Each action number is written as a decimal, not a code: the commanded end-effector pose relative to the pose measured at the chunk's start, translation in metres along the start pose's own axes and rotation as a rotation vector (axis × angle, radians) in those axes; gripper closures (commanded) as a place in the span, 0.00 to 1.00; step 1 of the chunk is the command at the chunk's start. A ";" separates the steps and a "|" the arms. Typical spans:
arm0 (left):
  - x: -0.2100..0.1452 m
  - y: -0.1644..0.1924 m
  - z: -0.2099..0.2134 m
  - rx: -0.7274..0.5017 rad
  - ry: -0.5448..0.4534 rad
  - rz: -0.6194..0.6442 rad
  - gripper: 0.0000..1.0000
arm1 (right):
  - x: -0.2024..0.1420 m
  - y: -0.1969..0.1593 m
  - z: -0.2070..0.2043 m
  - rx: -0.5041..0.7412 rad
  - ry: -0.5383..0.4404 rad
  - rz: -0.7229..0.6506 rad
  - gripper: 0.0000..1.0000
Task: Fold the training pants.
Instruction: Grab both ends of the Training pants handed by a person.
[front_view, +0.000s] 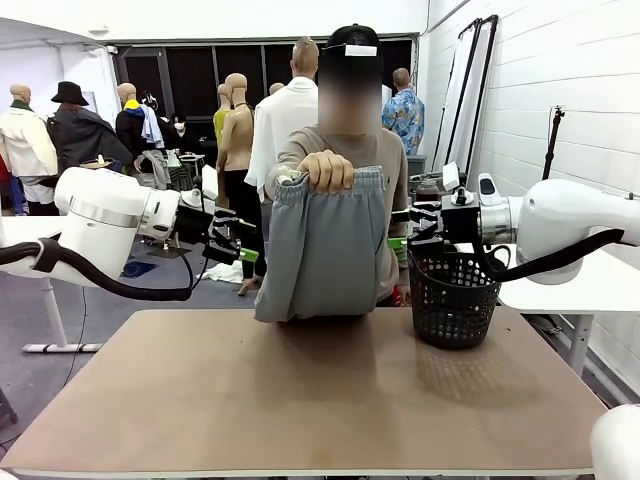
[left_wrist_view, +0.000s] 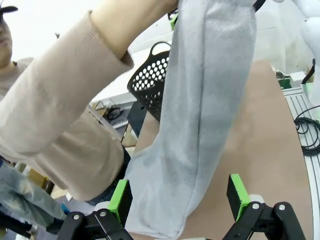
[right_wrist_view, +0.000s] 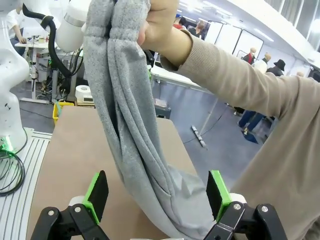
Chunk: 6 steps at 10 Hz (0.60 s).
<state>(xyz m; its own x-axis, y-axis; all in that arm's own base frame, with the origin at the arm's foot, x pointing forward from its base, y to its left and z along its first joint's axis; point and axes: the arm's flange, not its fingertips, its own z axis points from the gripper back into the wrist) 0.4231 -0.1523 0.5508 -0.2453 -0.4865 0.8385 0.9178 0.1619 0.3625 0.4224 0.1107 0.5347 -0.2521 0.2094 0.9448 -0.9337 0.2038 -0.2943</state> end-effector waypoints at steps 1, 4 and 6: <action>0.003 -0.002 -0.004 -0.005 -0.068 -0.058 0.00 | 0.011 -0.002 -0.008 0.012 -0.002 0.000 0.00; 0.016 -0.004 -0.004 -0.025 -0.114 -0.089 0.00 | 0.019 0.000 -0.018 0.035 -0.017 0.009 0.00; 0.022 -0.006 -0.005 -0.026 -0.136 -0.088 0.00 | 0.025 0.001 -0.022 0.043 -0.035 0.019 0.00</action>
<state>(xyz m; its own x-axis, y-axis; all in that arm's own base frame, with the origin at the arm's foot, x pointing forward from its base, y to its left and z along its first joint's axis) 0.4137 -0.1680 0.5646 -0.3393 -0.4094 0.8469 0.9076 0.0944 0.4092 0.4176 0.1312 0.5463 -0.2779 0.1865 0.9423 -0.9372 0.1626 -0.3086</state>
